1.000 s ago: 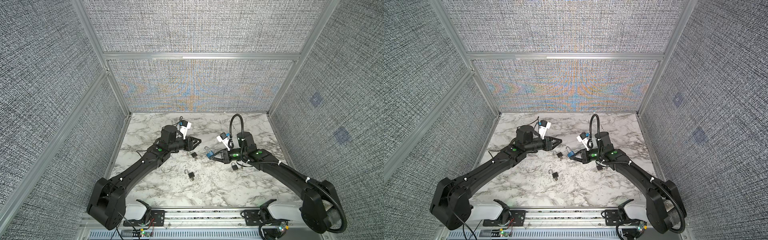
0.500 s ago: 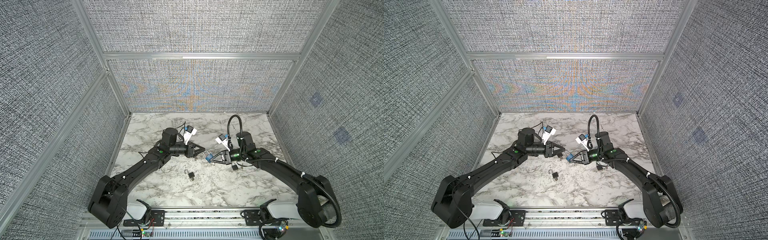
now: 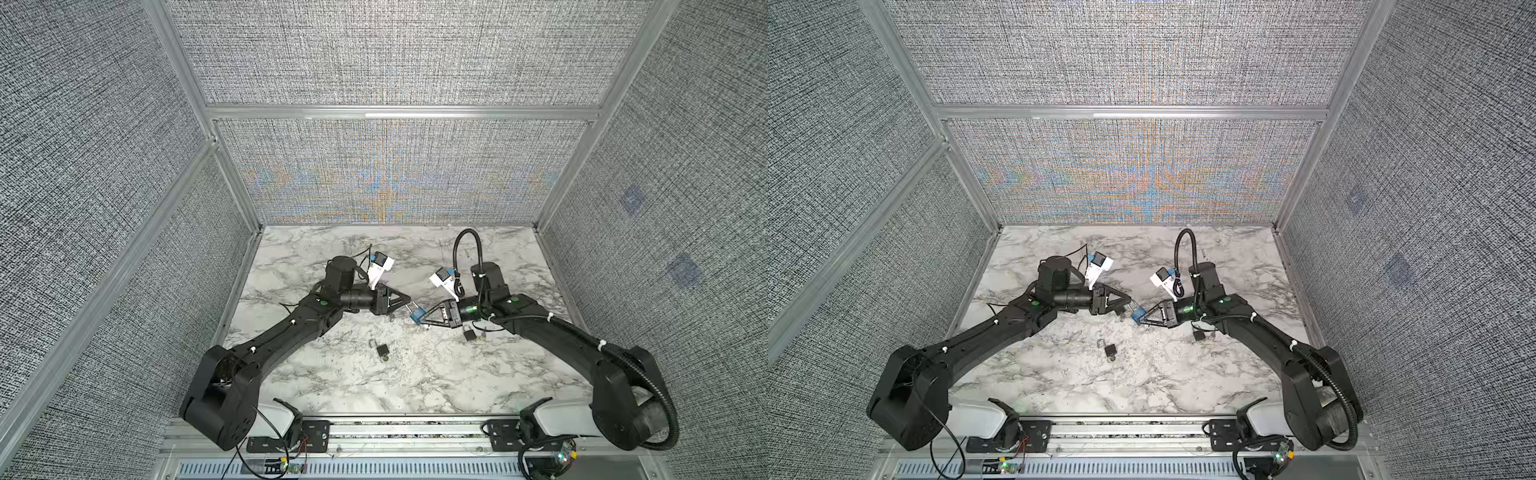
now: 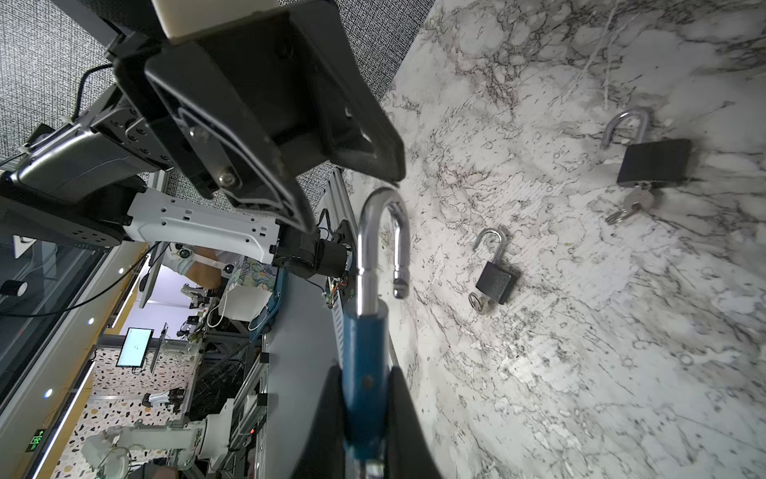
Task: Lock with the key
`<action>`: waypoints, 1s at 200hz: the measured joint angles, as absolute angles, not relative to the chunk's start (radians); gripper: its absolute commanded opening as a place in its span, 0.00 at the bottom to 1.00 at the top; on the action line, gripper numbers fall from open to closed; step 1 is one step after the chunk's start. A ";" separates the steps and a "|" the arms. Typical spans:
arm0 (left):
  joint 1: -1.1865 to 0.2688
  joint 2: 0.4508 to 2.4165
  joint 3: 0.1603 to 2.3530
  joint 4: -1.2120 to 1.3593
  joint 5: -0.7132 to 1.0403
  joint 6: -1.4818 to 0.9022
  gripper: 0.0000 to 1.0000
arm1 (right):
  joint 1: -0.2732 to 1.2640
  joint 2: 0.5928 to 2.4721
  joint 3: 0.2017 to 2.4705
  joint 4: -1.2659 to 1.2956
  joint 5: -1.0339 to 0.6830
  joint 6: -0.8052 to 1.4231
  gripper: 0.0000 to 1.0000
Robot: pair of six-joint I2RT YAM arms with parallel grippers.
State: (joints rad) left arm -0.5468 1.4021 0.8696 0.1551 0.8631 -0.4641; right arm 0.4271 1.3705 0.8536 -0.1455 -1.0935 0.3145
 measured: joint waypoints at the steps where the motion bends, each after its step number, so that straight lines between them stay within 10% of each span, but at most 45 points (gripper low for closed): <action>1: -0.546 1.402 0.870 0.155 0.863 -0.464 0.38 | 0.427 1.370 0.854 -0.146 -1.094 0.315 0.00; 200: -0.542 1.425 0.852 0.178 0.924 -0.472 0.24 | 0.432 1.387 0.868 -0.146 -1.094 0.318 0.00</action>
State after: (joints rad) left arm -0.5415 1.4246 0.8516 0.1780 0.9237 -0.4717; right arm 0.4316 1.3869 0.8680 -0.1459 -1.0939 0.3183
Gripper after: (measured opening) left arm 0.257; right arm 0.097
